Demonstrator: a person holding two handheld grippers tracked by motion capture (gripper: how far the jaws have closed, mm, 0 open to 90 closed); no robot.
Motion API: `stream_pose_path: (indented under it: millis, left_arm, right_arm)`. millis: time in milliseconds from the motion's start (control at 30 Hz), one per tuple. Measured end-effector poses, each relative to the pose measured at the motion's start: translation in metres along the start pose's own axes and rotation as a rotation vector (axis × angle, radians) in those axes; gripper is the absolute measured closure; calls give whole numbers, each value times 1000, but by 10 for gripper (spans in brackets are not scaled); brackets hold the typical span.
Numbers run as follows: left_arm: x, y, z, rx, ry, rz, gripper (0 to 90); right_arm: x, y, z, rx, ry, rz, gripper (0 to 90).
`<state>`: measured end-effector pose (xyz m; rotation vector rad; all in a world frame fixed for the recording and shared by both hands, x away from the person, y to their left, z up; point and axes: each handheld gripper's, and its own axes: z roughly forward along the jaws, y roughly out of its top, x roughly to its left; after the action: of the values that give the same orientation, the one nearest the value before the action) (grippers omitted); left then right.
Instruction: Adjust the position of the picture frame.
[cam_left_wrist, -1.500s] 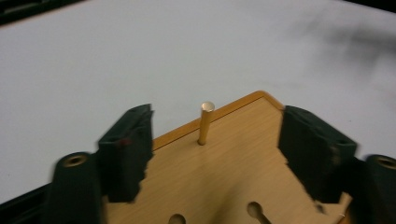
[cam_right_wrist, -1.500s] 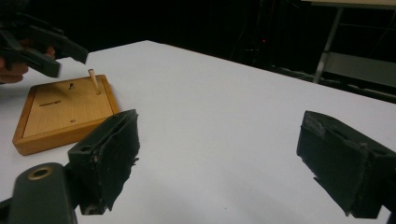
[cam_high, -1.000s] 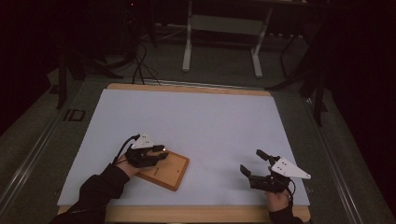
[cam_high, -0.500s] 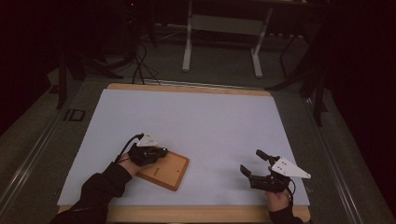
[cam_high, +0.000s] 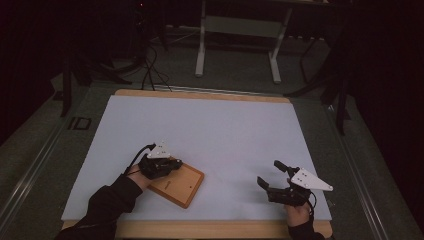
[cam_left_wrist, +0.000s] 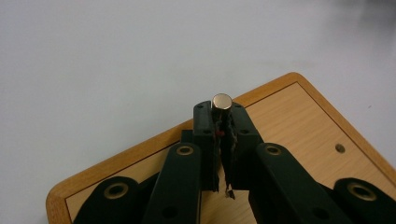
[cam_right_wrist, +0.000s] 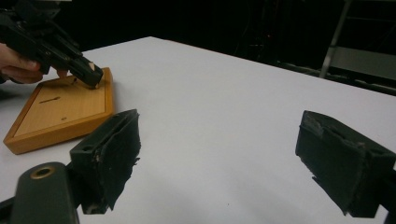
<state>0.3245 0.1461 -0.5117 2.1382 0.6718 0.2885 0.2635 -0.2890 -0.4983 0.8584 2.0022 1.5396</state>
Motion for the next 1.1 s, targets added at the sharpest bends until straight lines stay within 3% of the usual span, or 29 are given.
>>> stream_pose_path:
  millis: [167,533,633,1100]
  left_arm:
    - [-6,6,-5,-13,9,31,855]
    - [-10,19,-11,-54,2,22,856]
    - [-11,30,-14,-91,5,20,856]
    - [-15,63,-5,-141,45,38,856]
  right_arm:
    - [0,0,0,-3,-2,-3,134]
    - [-1,0,-1,-7,0,1,134]
    - [-1,0,-1,-8,0,0,134]
    - [-2,0,-2,-12,0,5,134]
